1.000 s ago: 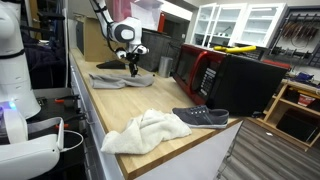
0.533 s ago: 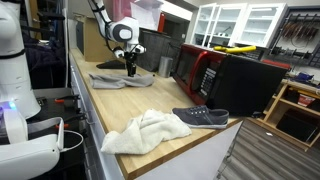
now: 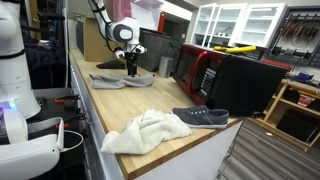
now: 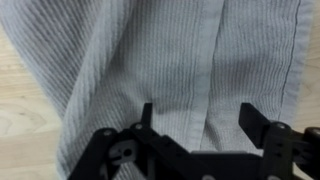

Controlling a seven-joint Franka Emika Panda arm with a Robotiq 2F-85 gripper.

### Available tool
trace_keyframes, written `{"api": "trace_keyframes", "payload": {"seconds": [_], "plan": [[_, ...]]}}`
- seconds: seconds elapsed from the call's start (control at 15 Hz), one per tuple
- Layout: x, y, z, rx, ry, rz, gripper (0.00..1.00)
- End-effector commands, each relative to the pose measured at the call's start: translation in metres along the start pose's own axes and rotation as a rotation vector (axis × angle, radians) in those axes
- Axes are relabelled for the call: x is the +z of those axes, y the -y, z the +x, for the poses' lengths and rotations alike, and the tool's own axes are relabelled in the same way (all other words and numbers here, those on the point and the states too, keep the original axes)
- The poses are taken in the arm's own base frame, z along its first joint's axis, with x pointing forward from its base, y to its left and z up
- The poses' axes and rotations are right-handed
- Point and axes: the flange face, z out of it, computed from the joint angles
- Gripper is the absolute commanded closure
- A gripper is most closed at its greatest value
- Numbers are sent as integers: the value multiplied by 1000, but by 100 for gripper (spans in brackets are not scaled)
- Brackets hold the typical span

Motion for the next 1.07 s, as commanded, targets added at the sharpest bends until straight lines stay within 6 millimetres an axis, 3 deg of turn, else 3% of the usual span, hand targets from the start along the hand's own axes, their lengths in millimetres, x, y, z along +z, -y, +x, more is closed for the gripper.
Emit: {"api": "trace_keyframes", "payload": {"seconds": [0.0, 0.33, 0.53, 1.0], "plan": [[-2, -5, -4, 7, -1, -11, 44], [-3, -4, -6, 6, 0, -12, 82], [-12, -3, -5, -3, -20, -25, 100], [-50, 5, -5, -74, -115, -73, 99]]}}
